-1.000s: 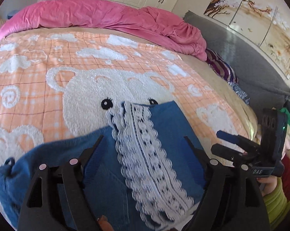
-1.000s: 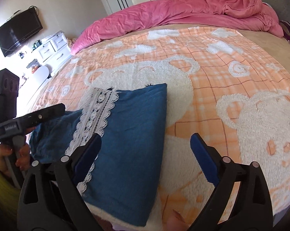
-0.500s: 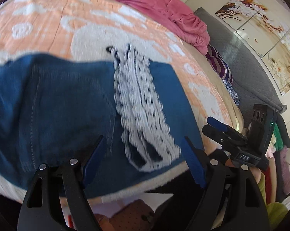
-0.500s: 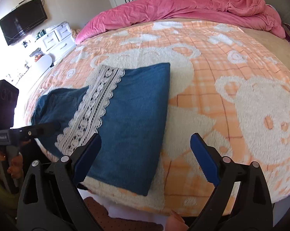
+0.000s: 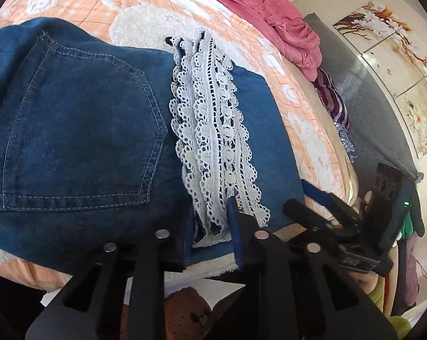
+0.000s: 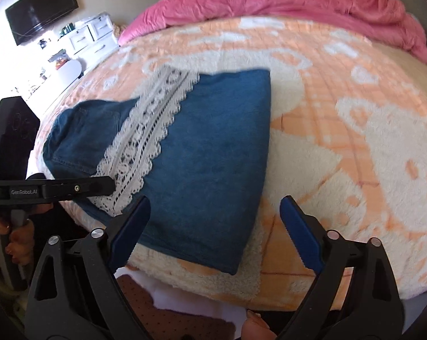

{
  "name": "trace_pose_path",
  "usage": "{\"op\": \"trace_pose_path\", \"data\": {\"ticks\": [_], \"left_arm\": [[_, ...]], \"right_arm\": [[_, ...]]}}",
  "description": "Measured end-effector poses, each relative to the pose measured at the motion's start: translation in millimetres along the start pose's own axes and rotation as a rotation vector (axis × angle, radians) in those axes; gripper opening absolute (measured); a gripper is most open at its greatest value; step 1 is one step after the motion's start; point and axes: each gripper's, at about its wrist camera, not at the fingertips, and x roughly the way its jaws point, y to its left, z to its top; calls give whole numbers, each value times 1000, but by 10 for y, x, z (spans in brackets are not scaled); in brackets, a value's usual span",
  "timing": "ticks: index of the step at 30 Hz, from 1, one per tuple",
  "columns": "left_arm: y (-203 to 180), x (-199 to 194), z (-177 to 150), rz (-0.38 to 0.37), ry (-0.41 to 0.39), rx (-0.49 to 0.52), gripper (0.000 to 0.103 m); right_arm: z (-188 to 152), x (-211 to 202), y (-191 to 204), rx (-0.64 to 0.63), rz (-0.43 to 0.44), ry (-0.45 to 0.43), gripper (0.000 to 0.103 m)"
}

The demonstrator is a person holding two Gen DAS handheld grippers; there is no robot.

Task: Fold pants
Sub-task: 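Release the lace and smooth the folded pants with both grippers, then grasp the elastic waistband with the left gripper and lift it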

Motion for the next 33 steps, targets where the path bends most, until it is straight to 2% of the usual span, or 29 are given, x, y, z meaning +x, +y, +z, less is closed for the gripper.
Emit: {"op": "trace_pose_path", "data": {"ticks": [2,5,9,11,14,16,19,20,23,29,33], "left_arm": [[-24,-61,-42,10,1,20,18],[-96,-113,-144,62,-1,87,18],[-85,-27,-143,108,4,104,21],[-96,-16,-132,115,-2,119,23],[-97,6,-124,121,-6,128,24],[-106,22,-111,122,-8,135,24],[-105,7,-113,113,-9,136,26],[-114,-8,-109,108,-10,134,30],[-162,-103,-124,106,-36,152,56],[-200,-428,-63,133,-124,176,57],[-149,-676,-61,163,-186,184,68]], "right_arm": [[-21,2,14,-24,-35,6,74],[-33,-56,-6,-25,-45,-14,74],[-81,45,-15,-32,-72,6,73],[-105,49,42,-76,-102,4,65],[-120,62,76,-95,-97,7,54],[-123,67,70,-92,-90,6,53],[-123,62,50,-76,-80,5,53],[-120,59,45,-71,-82,4,53],[-101,7,11,-35,-67,0,57],[-69,-167,-6,-2,-76,-43,64],[-25,-284,33,7,-58,-83,70]]}}
